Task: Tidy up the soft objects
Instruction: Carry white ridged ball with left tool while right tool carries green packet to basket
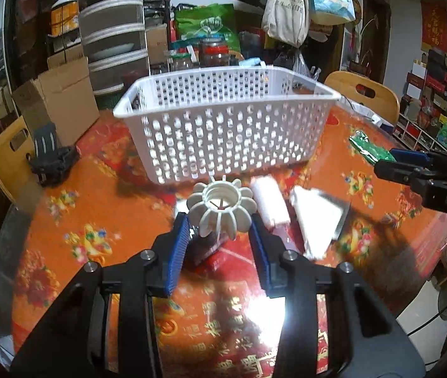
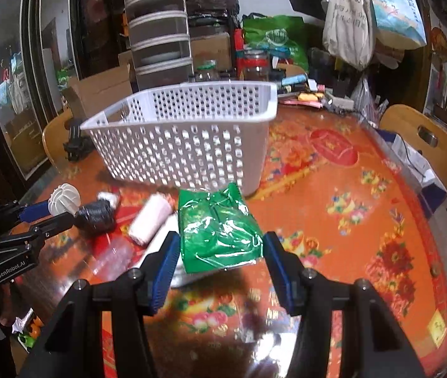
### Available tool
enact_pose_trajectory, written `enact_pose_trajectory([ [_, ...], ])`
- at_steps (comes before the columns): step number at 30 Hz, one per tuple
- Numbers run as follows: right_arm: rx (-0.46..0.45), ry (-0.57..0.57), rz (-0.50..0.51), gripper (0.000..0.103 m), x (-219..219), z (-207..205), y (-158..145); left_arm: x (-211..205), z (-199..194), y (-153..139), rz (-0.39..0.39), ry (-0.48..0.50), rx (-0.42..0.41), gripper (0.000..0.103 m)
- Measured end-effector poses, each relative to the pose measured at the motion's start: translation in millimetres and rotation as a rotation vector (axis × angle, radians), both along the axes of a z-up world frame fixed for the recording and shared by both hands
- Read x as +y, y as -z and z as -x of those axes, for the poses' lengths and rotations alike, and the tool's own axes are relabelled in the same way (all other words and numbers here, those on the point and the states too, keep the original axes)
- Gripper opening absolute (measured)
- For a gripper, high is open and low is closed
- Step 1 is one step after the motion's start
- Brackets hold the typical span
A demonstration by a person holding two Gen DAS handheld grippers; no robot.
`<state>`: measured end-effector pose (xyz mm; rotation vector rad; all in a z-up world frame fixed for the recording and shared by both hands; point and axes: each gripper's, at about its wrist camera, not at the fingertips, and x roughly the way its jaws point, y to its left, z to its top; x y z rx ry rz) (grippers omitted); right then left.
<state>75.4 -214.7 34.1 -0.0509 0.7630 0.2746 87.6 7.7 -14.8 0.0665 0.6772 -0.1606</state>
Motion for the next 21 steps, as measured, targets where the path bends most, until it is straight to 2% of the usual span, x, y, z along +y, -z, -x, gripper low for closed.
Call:
enact_pose_trajectory([
  [10,-0.042,-0.034,0.009,0.054,17,-43,-49,16,-40,-66,-0.009,-0.004,-0.054,0.036],
  [17,-0.006,-0.036,0.014,0.054,27,-97,-61,34,-112,-99,0.003,-0.035,0.002,0.036],
  [21,0.023,-0.024,0.037,0.054,29,-130,-61,41,-161,-102,0.013,-0.054,0.077,0.036],
])
